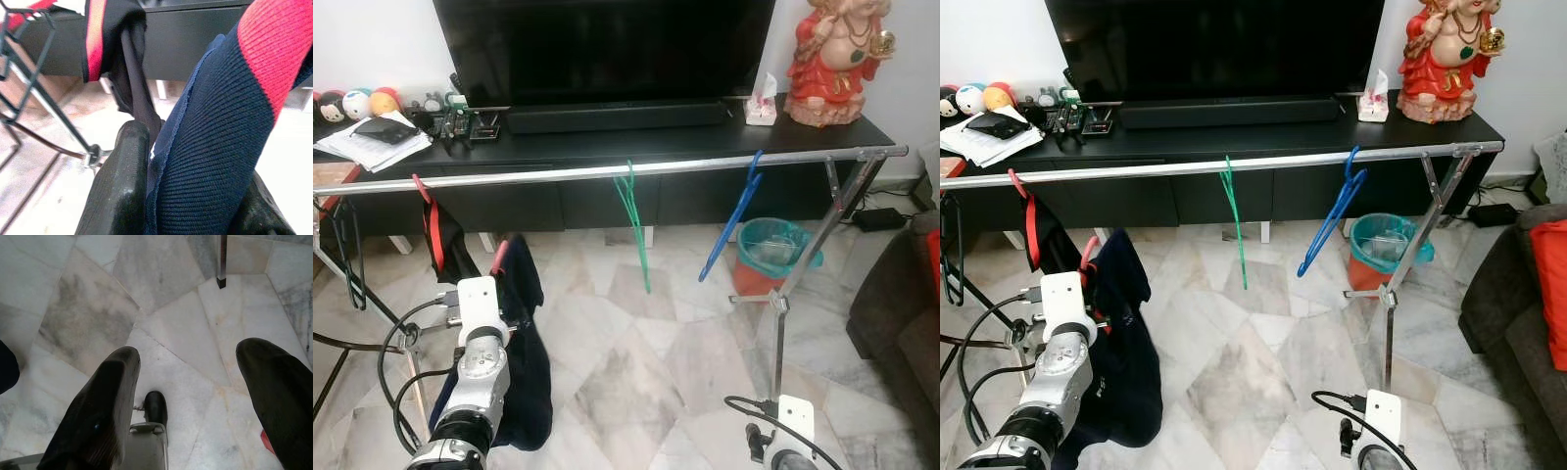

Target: Hang hanger

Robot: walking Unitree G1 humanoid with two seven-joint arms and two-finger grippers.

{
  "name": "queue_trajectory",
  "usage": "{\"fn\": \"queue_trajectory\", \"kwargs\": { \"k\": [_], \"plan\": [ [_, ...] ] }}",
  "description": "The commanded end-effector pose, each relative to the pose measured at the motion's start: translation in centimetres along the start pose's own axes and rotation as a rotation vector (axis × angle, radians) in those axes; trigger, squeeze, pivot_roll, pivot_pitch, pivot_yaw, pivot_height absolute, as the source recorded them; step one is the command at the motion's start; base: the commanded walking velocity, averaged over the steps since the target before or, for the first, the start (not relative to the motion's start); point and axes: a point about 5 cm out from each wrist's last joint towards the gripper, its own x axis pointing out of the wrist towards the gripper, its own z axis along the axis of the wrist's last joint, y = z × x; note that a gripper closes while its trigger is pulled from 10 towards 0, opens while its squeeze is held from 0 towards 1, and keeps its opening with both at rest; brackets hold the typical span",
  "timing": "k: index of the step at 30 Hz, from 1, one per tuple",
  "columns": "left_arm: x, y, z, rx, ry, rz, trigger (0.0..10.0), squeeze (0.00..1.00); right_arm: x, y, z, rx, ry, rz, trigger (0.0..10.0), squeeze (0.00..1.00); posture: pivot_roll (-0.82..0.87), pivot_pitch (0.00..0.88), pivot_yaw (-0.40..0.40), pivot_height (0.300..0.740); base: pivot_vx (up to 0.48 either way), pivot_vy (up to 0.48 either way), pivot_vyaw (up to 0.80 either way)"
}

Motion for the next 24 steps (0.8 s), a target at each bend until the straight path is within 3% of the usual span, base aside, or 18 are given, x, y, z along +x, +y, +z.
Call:
{"fn": "queue_trajectory", "kwargs": {
  "k": [1,5,7,12,24],
  "plan": [
    [0.3,0.9,0.2,0.032,-0.009,0.055,10.0,0.00,0.0,0.0,-0.3,-0.004,0.015,0.001,10.0,0.00,0.03,0.000,0.011,0.740,0.000,0.000,0.00],
    [0.3,0.9,0.3,0.025,-0.016,0.061,10.0,0.00,0.0,0.0,-0.3,-0.007,0.016,0.002,10.0,0.00,0.03,0.000,0.011,0.740,0.000,0.000,0.00],
    [0.0,-0.9,0.9,-0.042,-0.056,-0.077,10.0,0.00,0.0,0.1,-0.3,-0.010,0.015,0.004,10.0,0.00,0.03,0.000,0.010,0.740,0.000,0.000,0.00],
    [-0.7,-3.1,1.8,-0.081,-0.120,-0.229,10.0,0.00,0.0,0.2,-0.3,-0.012,0.014,0.007,10.0,0.00,0.02,0.000,0.013,0.740,0.000,0.000,0.00],
    [-0.7,-3.2,1.9,-0.089,-0.135,-0.257,10.0,0.00,-0.1,0.2,-0.5,-0.009,0.022,0.006,10.0,0.00,0.02,0.000,0.015,0.740,0.020,0.000,0.00]
  ]
}}
